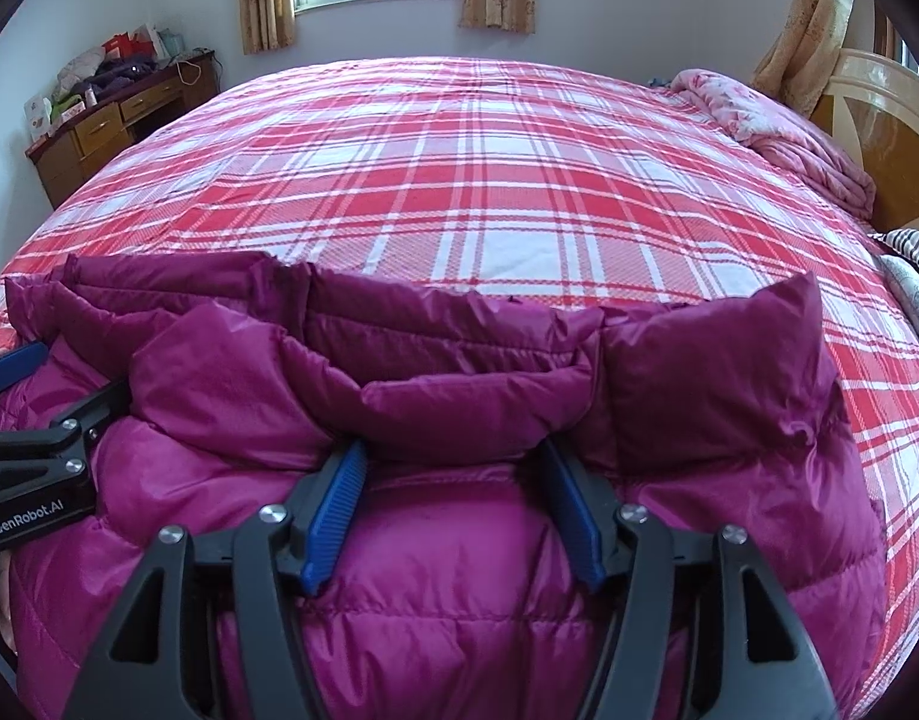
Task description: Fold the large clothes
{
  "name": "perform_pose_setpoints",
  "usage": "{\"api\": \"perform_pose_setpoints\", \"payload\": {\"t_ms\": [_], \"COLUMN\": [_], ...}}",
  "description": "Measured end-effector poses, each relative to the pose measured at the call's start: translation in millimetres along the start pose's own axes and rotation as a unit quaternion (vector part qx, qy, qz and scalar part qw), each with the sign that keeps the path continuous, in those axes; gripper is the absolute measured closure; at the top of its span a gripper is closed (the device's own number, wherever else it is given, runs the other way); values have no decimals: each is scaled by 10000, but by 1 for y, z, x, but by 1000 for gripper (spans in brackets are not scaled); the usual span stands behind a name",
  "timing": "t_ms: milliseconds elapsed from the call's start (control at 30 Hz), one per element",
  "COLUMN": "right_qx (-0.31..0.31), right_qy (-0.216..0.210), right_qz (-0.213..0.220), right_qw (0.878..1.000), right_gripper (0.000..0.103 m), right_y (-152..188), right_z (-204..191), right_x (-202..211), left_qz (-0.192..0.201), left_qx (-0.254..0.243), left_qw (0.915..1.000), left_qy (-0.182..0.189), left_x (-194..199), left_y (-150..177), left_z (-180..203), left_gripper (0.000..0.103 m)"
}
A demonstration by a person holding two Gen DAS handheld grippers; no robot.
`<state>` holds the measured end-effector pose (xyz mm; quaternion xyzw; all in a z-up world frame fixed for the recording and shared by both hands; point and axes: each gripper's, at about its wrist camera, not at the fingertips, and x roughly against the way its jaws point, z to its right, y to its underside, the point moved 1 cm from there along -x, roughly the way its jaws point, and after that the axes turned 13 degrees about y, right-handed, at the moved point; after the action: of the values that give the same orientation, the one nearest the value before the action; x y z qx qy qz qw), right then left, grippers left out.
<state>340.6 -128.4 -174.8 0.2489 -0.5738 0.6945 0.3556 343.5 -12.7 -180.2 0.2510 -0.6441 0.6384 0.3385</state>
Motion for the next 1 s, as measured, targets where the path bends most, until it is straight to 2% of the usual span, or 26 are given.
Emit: {"api": "perform_pose_setpoints", "payload": {"t_ms": [333, 433, 533, 667, 800, 1000], "right_qx": [62, -15, -397, -118, 119, 316], "right_qy": [77, 12, -434, -636, -473, -213], "right_qz": [-9, 47, 350, 451, 402, 330], "right_qw": [10000, 10000, 9977, 9969, 9980, 9987], "right_gripper": [38, 38, 38, 39, 38, 37], "right_y": [-1, 0, 6, 18, 31, 32], "right_z": [-3, 2, 8, -15, -32, -44], "right_x": [0, 12, 43, 61, 50, 41], "left_qz": [-12, -6, 4, 13, 17, 18], "left_qx": [-10, -33, -17, 6, 21, 32], "left_qw": [10000, 10000, 10000, 10000, 10000, 10000], "left_qy": [-39, -71, -59, -39, -25, -10], "left_x": [-1, -2, -3, -2, -2, -1], "left_y": [0, 1, 1, 1, 1, 1], "left_z": [0, 0, 0, -1, -1, -2], "left_gripper": [3, 3, 3, 3, 3, 3]}}
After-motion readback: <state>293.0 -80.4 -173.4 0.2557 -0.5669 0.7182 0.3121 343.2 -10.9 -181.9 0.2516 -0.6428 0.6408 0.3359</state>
